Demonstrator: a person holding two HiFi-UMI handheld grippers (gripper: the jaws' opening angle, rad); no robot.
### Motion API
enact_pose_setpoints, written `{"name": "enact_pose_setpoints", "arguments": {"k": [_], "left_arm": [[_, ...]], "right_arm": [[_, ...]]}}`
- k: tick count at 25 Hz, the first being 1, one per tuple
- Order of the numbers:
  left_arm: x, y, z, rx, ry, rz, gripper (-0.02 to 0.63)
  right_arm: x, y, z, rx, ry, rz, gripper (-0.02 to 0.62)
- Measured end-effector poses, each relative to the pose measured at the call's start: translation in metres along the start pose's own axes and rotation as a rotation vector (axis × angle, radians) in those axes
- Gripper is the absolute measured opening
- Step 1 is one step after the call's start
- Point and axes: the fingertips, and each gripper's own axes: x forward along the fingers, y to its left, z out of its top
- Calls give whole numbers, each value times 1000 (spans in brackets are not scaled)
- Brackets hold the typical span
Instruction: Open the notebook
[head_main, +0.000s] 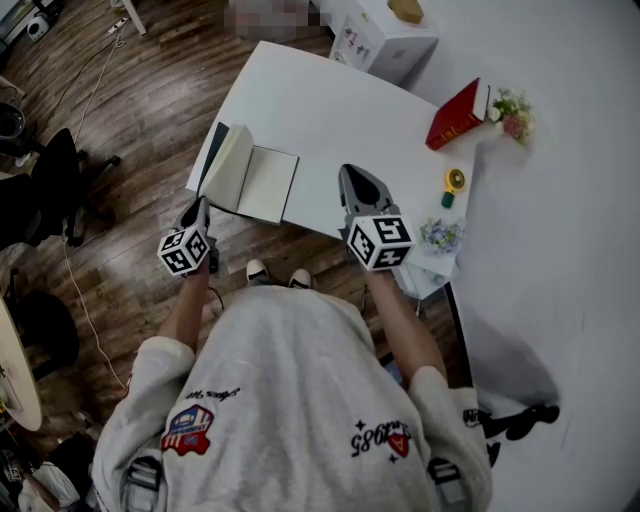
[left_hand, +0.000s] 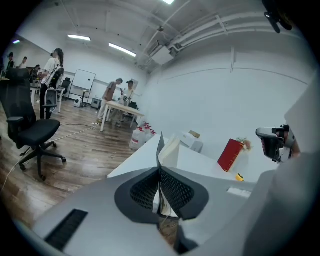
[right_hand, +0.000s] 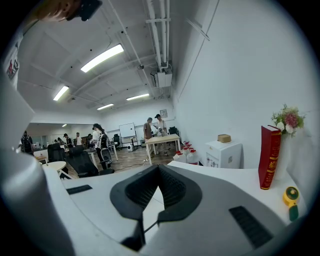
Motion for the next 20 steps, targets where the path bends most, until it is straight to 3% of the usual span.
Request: {"name": "enact_pose_setpoints", "arguments": {"k": [8, 20], "left_arm": [[7, 33, -4, -48, 28, 54, 17], [28, 75, -26, -207, 97, 130, 21]], "right_arm": [[6, -3, 0, 6, 3, -12, 0], [14, -10, -4, 17, 17, -32, 0]]}}
